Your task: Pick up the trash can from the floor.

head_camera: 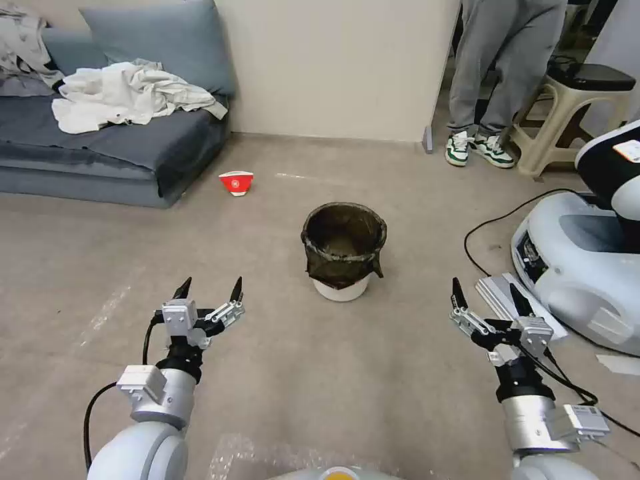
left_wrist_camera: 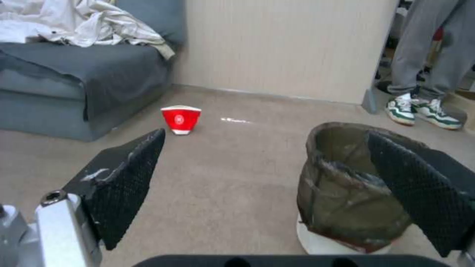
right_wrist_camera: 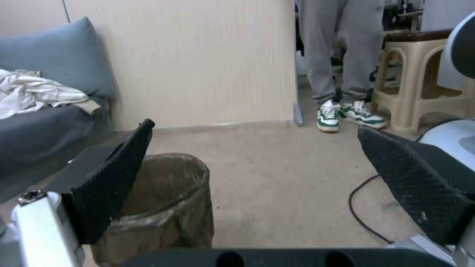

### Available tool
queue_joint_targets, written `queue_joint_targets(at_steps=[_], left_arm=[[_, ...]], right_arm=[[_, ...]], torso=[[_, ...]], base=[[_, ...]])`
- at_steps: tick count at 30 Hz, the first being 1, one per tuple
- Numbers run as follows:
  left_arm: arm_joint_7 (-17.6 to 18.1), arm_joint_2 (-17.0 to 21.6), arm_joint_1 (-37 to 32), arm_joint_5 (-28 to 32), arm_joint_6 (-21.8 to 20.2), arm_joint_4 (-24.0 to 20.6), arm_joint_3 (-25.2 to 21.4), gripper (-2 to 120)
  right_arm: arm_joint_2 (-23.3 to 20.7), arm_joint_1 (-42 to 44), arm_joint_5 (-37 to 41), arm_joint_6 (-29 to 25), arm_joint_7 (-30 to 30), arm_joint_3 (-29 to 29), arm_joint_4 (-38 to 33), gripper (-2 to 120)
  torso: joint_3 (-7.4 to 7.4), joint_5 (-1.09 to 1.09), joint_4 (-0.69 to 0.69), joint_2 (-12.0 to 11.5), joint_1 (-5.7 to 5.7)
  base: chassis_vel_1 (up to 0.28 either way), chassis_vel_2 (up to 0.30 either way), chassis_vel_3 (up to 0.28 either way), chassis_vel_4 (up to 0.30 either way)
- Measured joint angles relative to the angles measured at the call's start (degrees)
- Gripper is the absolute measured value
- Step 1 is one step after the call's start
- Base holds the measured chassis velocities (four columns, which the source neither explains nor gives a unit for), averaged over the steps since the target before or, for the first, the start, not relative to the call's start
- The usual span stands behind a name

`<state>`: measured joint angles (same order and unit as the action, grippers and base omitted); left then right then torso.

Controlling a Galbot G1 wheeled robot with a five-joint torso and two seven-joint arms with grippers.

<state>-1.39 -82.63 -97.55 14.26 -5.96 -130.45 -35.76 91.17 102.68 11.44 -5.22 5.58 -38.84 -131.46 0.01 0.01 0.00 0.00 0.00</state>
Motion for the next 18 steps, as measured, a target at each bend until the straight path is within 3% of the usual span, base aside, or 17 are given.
queue_joint_targets(at_steps=[18], left_arm=[[0.1,-0.1,0.2,0.0,-0.1,0.2,0.0,100]], right_arm=[[-0.1,0.0,0.1,0.1,0.0,-0.1,0.1,100]], torso=[[-0.01,-0.01,0.0,0.0,0.0]], base=[[-0.125,0.137,0.126,-0.13]])
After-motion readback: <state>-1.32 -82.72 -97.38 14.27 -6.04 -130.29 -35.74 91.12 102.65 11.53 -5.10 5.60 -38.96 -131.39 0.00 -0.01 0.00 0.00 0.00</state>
